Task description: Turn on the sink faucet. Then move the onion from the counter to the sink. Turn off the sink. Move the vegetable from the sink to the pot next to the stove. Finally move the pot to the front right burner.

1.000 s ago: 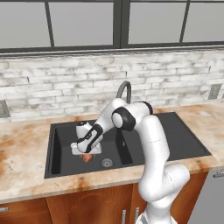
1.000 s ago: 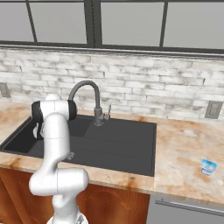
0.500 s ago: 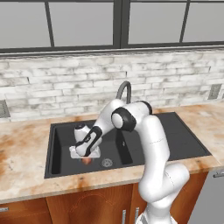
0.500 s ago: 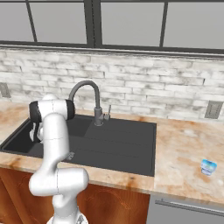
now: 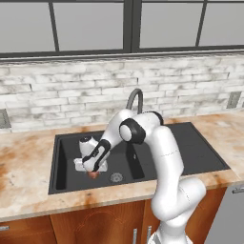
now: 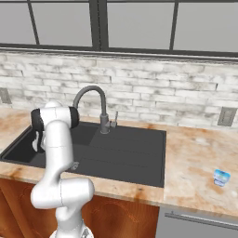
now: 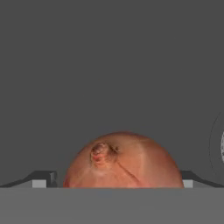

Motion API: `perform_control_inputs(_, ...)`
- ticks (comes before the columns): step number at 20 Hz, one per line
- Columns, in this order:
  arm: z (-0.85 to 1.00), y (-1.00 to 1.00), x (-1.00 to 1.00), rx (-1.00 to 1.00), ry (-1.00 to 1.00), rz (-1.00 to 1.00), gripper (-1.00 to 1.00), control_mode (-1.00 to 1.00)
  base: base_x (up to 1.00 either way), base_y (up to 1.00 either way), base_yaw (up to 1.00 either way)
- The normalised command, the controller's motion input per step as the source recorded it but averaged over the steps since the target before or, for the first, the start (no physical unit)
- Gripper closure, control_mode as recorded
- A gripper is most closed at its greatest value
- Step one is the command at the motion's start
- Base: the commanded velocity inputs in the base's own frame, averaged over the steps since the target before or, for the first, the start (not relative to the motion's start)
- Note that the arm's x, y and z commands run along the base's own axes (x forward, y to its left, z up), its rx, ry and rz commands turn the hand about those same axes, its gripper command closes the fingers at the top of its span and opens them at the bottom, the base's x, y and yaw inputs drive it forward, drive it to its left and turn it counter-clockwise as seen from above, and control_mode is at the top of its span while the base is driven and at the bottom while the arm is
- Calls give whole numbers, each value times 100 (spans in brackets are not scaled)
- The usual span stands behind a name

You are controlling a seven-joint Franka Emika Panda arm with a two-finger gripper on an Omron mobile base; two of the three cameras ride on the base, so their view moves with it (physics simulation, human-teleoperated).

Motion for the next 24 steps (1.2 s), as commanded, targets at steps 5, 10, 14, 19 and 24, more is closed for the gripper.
perform_control_inputs(5,-34,0,10,-1,-6,1,-100,-100,0,0,0)
perform_control_inputs(10,-62,0,0,-1,0,0,100,-100,0,0,0)
perform_control_inputs(14,-36,0,0,0,4,0,100,-100,0,0,0)
perform_control_inputs(19,22,-3,-22,0,-1,0,100,-100,0,0,0)
perform_control_inputs(24,99,-18,-61,0,-4,0,100,-100,0,0,0)
